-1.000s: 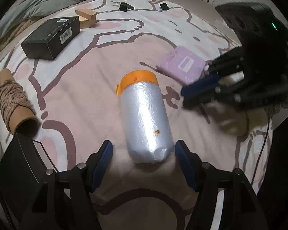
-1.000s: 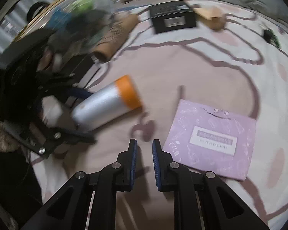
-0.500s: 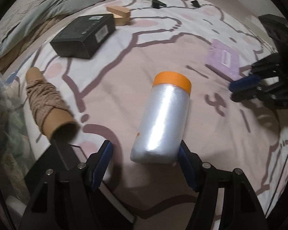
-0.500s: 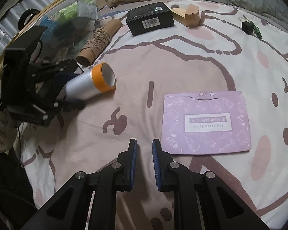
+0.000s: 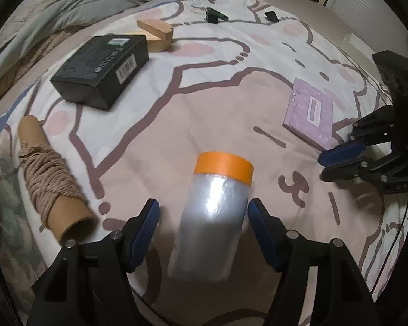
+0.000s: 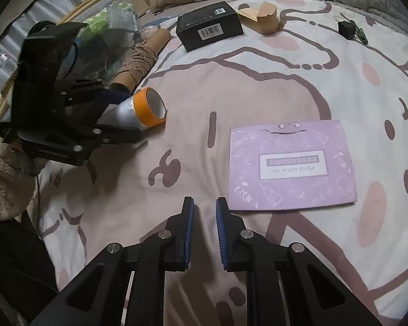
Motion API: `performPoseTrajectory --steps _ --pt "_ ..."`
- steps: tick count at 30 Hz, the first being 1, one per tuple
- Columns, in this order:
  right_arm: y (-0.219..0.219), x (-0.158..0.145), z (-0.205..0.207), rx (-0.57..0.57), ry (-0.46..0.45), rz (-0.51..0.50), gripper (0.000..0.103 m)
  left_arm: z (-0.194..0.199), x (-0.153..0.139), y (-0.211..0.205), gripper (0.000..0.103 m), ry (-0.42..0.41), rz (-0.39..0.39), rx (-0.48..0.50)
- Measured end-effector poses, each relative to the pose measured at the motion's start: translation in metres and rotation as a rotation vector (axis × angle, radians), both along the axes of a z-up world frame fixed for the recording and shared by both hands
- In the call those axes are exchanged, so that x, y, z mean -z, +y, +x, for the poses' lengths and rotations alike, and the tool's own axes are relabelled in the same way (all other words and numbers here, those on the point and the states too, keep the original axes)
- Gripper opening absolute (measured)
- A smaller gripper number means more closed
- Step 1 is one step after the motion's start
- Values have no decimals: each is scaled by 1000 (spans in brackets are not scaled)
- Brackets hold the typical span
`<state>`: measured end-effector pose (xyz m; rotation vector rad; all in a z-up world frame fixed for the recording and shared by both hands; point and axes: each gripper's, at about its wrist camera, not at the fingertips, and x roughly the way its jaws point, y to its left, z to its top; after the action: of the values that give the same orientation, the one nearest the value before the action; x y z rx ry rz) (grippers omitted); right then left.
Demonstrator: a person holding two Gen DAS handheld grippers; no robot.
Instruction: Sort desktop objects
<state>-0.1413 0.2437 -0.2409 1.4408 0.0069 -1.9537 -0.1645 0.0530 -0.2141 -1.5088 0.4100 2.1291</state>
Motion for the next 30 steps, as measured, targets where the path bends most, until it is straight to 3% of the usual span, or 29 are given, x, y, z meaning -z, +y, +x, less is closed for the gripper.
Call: performPoseTrajectory --steps 1,2,8,11,16,21,24,26,27,28,30 --pt "1 -2 0 3 -2 -4 16 0 1 2 44 -8 6 7" --pt "3 -5 0 4 0 -9 16 -1 2 3 42 -14 12 12" --pt "16 -23 -3 31 30 -39 16 15 -7 22 41 65 34 163" --pt "15 -18 -3 17 -8 -54 16 30 -15 36 41 95 68 282" --pt "3 -4 1 -34 -68 -55 16 58 -17 57 41 123 54 470" --pt "1 2 -4 -21 -52 -38 16 72 -9 62 42 106 17 545" --pt "7 0 -13 24 -18 -27 16 72 -7 58 42 93 32 536" --pt "9 0 -17 42 -30 -36 16 70 -8 56 49 89 35 511" --pt "8 -2 -16 35 -27 -35 16 69 -8 55 65 93 22 495" --pt "5 -3 -14 20 -19 -33 16 69 -8 53 71 102 8 482" --pt "0 -5 -8 -13 -12 -34 16 70 -9 47 74 117 1 469"
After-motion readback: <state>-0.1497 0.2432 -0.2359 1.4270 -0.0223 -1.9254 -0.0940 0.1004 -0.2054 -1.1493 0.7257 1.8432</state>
